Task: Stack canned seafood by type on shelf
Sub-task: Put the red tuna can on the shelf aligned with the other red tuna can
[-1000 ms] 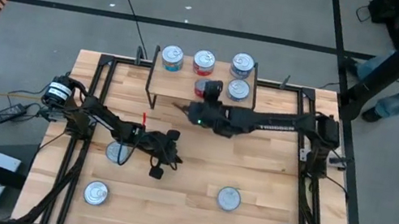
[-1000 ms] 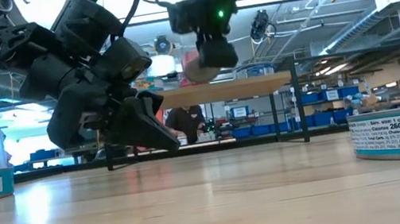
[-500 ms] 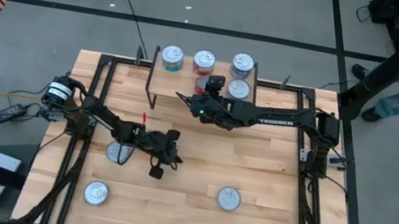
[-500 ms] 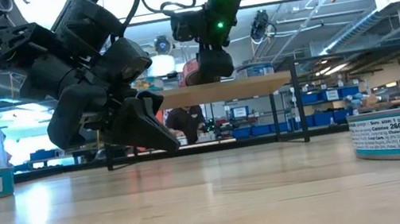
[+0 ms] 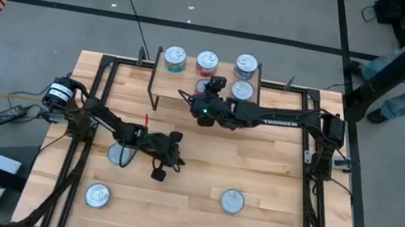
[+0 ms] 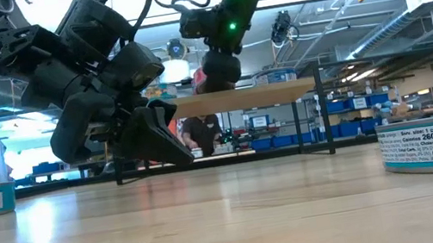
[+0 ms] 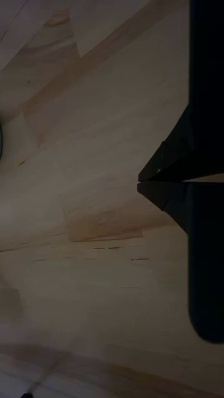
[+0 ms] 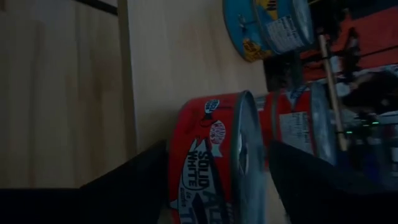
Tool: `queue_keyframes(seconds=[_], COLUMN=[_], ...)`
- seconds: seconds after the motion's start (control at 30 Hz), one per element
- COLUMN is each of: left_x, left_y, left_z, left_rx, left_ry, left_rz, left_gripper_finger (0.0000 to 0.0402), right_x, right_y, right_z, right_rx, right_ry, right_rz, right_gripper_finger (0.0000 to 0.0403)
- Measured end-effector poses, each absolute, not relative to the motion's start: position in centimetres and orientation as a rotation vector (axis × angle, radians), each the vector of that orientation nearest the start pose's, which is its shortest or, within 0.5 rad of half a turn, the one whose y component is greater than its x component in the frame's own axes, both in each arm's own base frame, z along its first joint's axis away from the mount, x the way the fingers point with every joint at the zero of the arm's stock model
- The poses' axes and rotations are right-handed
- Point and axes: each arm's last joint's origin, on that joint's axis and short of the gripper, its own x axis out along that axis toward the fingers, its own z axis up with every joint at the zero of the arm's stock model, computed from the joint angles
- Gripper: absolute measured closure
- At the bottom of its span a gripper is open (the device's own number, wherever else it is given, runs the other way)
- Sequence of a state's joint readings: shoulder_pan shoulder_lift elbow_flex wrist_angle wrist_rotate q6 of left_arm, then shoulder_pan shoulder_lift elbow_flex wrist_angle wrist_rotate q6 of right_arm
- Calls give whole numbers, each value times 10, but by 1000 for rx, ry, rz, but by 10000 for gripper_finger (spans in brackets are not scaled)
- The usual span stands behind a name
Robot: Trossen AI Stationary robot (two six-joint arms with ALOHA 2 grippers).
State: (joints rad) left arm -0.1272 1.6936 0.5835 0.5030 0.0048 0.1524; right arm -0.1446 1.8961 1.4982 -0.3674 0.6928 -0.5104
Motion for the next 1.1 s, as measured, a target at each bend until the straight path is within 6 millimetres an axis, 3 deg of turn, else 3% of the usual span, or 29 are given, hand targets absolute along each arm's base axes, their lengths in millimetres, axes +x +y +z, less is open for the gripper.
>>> queue_keyframes(seconds=[0.37,0.73,0.9,1.1], left_x=[292,291,291,291], left_y=[-37,-37,-37,-37], left_z=[117,117,117,117], left_rx=[185,185,185,182], left_ry=[597,606,605,606], left_rz=[-174,-174,-174,-173], left_gripper_finger=[396,396,396,396], right_x=[409,414,416,407], right_y=[-100,-97,-95,-118], right_z=[251,267,286,293], right_rx=[-537,-489,-462,-346], right_ry=[911,850,822,845], right_rz=[-554,-522,-535,-584], right_gripper_finger=[121,127,175,303])
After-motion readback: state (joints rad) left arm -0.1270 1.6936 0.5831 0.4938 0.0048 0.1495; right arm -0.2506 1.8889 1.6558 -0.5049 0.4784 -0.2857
